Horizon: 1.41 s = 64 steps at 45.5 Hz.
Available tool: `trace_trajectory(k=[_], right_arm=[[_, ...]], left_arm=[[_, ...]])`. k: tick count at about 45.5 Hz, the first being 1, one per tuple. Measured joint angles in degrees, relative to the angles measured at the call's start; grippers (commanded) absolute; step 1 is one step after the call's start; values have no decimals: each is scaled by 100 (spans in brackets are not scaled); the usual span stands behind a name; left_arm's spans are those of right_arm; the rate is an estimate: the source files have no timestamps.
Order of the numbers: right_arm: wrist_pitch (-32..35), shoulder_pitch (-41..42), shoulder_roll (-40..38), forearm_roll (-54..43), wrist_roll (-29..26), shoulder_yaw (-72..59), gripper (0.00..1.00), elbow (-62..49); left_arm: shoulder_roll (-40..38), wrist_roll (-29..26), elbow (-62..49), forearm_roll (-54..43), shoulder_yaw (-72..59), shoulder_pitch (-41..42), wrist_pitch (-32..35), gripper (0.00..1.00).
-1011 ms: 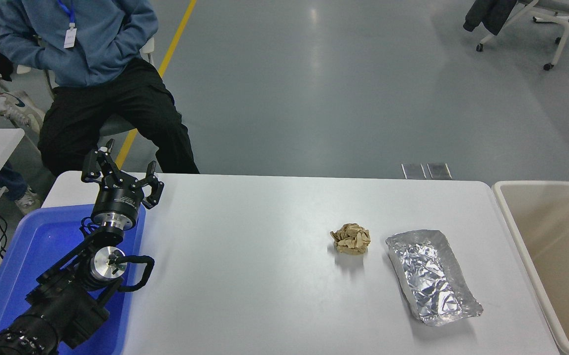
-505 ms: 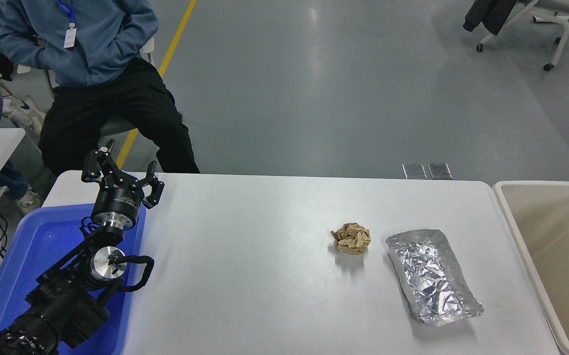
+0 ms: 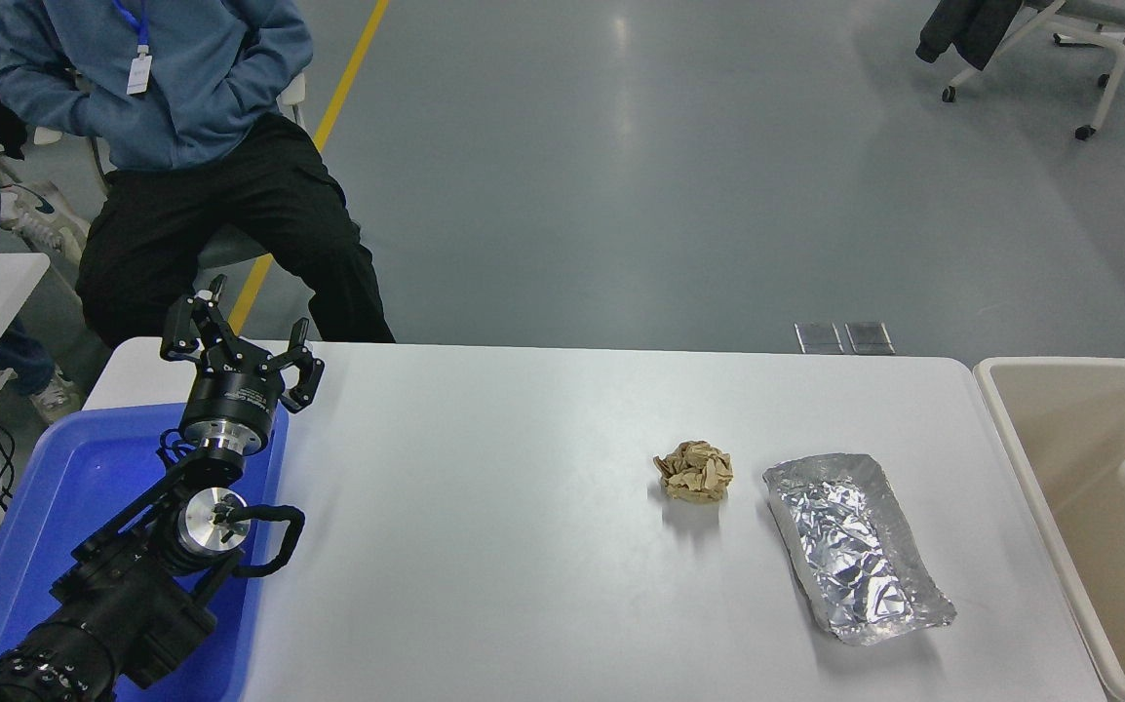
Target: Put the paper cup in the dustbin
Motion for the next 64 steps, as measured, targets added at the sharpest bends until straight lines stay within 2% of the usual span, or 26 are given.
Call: trace_trajectory(k=[2,5,13,15,26,39,48,49,64], right_arm=[[-1,-12,9,0,0,12,47,0],[-1,-26,19,0,0,33,62,-1],[36,-50,26,0,8,91,84,9],[45,-53,26,0,8,104,99,16],[115,-18,-33,-11,16,132,100,74],[669,227,-385,-16,23,145,100,508],[1172,431,-953,-20,58,228,100,1601],[1267,482,-1128,-30,63,307,100,2001],[1520,795,-1778,-540,120,726,100,4261]], left_arm=[[0,0,1,0,0,0,0,100],[0,0,2,0,0,0,1,100],[-2,1,2,0,0,0,2,100],[-4,1,2,0,0,-1,2,100],[-8,9,2,0,0,-8,1,100],[-9,9,2,0,0,-9,-2,100],[-9,8,1,0,0,-5,-4,100],[-9,8,0,0,0,-5,-3,100],[-8,8,-5,0,0,-7,-3,100]])
